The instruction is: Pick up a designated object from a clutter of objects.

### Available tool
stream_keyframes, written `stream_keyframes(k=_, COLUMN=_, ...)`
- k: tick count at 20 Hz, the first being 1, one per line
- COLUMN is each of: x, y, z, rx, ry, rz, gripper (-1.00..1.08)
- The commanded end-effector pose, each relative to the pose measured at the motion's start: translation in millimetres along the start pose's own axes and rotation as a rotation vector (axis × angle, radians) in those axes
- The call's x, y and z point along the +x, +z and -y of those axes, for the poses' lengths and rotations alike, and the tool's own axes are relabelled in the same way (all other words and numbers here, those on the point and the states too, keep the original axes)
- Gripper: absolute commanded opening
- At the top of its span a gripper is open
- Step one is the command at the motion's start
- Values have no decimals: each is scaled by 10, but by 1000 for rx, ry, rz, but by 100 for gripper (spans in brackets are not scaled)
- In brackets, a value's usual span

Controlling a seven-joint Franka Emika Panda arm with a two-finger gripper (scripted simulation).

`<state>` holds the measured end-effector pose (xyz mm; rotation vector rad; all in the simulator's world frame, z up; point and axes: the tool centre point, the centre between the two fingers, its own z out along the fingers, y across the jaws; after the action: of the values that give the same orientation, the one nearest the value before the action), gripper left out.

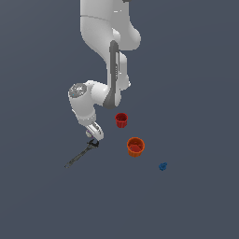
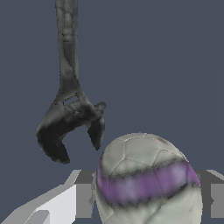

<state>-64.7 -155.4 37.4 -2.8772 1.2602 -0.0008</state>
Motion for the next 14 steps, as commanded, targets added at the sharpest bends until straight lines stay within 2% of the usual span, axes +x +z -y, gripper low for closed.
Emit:
stream_keyframes(k=1, x=2, y=10, z=-6, rx=-1, ry=1, rz=0, gripper=-100)
stream_keyframes(k=14, x=-18, y=-126, z=95, rx=0, ry=0, rz=0, gripper=-100)
